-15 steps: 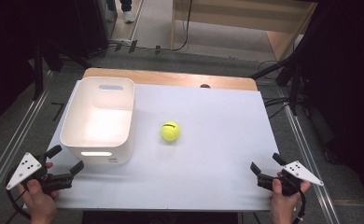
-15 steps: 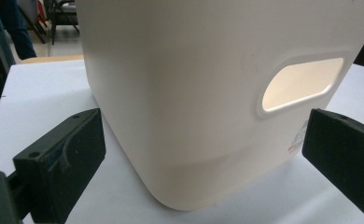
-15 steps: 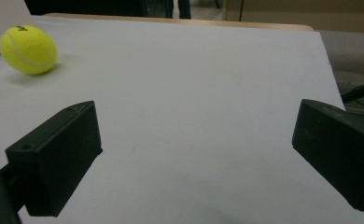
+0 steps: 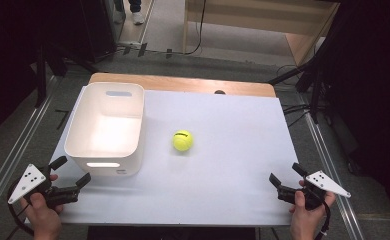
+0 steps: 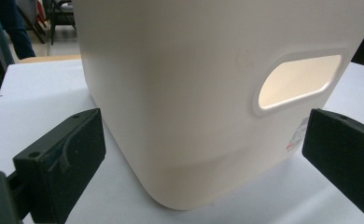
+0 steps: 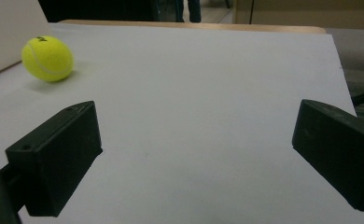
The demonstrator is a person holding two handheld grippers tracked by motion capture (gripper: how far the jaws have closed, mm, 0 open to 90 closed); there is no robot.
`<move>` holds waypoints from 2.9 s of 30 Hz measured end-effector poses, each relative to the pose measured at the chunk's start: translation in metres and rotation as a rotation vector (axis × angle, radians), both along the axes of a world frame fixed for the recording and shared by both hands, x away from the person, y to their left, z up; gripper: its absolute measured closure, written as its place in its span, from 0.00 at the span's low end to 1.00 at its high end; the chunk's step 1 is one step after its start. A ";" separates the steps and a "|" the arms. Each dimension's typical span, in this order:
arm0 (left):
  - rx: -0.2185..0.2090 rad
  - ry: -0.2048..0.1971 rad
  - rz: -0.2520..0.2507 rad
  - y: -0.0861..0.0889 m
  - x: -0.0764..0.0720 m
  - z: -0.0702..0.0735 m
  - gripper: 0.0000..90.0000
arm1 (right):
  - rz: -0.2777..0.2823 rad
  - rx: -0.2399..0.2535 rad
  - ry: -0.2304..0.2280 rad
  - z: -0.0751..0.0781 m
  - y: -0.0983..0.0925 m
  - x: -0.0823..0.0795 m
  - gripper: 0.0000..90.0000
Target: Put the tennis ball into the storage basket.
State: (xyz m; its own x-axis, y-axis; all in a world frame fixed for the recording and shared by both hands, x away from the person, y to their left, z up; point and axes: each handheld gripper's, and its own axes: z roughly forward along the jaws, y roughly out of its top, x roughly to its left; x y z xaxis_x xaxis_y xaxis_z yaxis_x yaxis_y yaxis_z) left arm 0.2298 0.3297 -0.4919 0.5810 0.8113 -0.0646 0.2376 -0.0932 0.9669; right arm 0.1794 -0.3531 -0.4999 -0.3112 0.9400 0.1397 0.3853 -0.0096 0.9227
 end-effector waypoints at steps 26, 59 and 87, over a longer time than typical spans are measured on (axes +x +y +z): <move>0.002 -0.003 0.006 0.000 0.000 -0.001 0.00 | 0.109 -0.081 0.052 0.032 0.016 0.029 0.00; -0.001 -0.003 0.004 -0.001 0.000 -0.001 0.00 | 0.266 -0.149 0.104 0.060 0.061 0.075 0.00; -0.002 -0.003 0.001 0.000 0.000 -0.001 0.00 | 0.350 -0.204 0.166 0.068 0.095 0.107 0.00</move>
State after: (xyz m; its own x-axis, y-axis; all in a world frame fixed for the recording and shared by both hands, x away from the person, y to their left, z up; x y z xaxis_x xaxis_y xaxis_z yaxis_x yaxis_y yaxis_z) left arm 0.2297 0.3293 -0.4932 0.5801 0.8120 -0.0645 0.2351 -0.0911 0.9677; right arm 0.2867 -0.2581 -0.4320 -0.6053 0.7952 0.0366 0.4758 0.3245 0.8175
